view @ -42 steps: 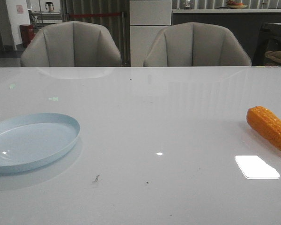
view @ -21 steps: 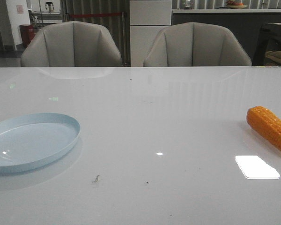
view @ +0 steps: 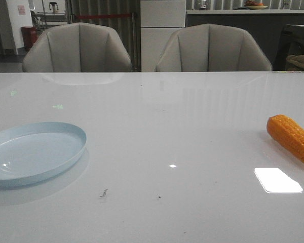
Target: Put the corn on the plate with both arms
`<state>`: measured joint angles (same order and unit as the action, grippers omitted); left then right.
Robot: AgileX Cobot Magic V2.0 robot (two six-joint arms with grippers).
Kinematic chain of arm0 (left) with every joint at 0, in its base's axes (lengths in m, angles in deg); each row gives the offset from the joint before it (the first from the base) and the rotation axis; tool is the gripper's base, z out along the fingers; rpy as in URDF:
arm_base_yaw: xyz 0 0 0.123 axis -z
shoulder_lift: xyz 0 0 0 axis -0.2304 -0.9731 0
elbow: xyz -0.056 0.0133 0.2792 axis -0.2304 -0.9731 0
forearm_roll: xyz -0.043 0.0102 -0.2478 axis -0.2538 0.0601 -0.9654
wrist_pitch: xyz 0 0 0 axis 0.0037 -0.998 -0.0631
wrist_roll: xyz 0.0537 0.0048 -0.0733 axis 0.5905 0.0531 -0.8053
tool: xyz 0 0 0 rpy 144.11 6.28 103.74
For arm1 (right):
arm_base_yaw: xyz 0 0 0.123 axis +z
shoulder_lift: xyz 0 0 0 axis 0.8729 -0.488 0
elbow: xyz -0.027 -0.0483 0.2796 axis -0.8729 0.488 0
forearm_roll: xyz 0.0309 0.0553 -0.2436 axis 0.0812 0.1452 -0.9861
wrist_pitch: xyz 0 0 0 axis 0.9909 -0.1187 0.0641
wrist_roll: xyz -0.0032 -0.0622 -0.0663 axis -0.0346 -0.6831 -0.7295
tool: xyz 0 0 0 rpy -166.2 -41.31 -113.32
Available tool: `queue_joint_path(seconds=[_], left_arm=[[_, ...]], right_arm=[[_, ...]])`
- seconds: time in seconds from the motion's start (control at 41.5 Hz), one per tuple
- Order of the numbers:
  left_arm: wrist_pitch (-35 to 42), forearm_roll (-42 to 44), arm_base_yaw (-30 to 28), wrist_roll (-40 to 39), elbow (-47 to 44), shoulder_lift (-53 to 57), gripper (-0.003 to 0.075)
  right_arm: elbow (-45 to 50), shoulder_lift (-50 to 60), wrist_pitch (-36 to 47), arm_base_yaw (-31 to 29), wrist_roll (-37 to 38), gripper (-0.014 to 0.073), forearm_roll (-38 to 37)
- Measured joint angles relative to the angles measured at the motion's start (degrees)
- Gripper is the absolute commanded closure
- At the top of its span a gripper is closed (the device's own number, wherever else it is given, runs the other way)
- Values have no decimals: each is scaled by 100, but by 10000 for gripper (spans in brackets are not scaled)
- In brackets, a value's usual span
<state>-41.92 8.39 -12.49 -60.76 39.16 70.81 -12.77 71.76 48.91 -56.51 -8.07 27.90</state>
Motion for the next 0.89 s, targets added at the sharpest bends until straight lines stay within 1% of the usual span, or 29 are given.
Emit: queue_joint_path(seconds=[0.12,0.193,0.241,0.337,0.482,0.602,0.723,0.891], left_arm=[[511,0,0,0,0,0,631],[536,0,0,0,61,0,631],[473,0,0,0,182,0,631],[236,0,0,0,619,0,631],[-262,0,0,0,1620,-202,631],[-593,0,0,0,2407,-807,631],[-862,0,0,0,3171,-1661,631],[-1375,0,0,0,3990,-2922,631]], right_arm=[[0,0,716,0,0,538,0],[-61,0,1127,0,0,538,0],[-225,0,1165,0,0,538,0],[-830,0,892,0,0,538,0],[-1976,-247,297,0,-34,538,0],[-2839,-972,122,0,-45,537,0],[-3596,-1886,86,0,-53,537,0],[-4208,-3239,-44,0,-53,537,0]])
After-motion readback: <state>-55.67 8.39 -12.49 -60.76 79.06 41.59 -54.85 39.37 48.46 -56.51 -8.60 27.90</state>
